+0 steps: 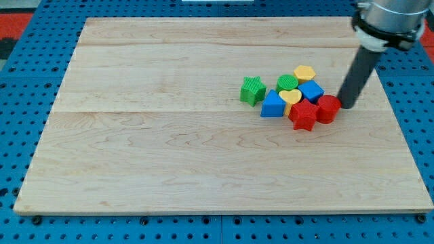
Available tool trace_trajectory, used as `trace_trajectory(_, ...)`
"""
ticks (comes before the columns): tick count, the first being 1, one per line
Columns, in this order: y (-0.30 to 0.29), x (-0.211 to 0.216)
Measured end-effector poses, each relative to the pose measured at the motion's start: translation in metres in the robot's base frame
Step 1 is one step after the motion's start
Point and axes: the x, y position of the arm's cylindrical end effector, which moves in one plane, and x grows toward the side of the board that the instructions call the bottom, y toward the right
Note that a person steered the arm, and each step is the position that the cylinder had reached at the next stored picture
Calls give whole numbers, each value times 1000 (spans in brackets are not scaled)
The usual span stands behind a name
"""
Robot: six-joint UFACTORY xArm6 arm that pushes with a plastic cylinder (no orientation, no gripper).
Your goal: Push the red circle blue cube yellow hexagon slightly into the group of blocks
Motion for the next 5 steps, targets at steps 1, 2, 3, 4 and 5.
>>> trace_trajectory(1, 1, 0)
trace_trajectory(2, 17, -19)
trace_trajectory(3, 22, -86)
trace_trajectory(4, 7, -95)
trace_trajectory(5, -13, -81)
